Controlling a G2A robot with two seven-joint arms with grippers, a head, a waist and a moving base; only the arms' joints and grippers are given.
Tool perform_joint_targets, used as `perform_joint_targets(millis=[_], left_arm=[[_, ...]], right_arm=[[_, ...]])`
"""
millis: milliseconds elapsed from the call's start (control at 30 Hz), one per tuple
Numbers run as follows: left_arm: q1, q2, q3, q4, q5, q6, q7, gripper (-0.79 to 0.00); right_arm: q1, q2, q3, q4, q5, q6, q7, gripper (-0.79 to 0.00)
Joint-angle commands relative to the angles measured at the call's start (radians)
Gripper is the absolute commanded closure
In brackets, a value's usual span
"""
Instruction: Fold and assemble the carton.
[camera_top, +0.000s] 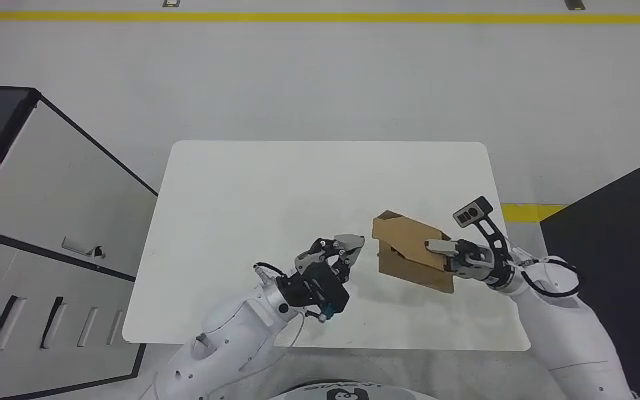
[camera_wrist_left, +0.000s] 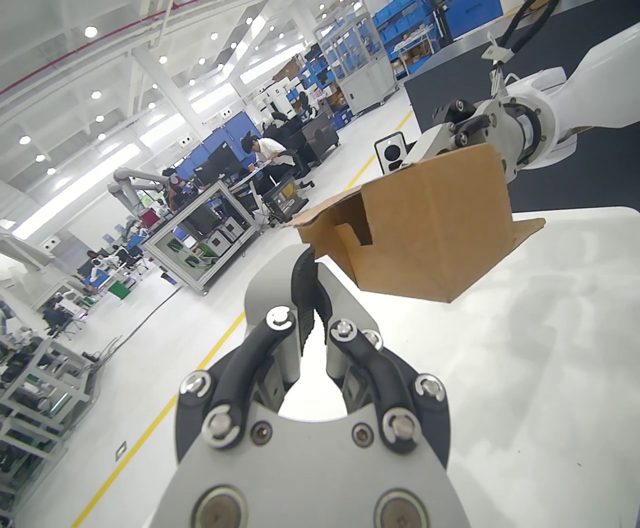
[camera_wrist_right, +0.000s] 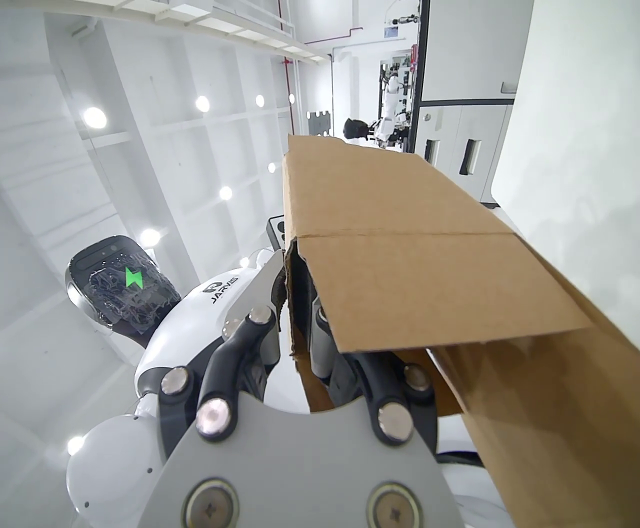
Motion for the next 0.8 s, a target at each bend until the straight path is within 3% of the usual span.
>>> perform_joint_targets(millis=[0,767], left_arm=[[0.003,0.001,-0.001,0.002,0.001,-0.005,0.005,0.000],[-0.110,-0.019,0.106,0.009,0.051,-0.047,0.006,0.000]], right_arm=[[0.006,-0.001,-0.006,0.001,0.002,0.000,0.011,0.000],[0.080,-0.002,-0.084,0.045,-0.131,0.057,0.010,0.000]])
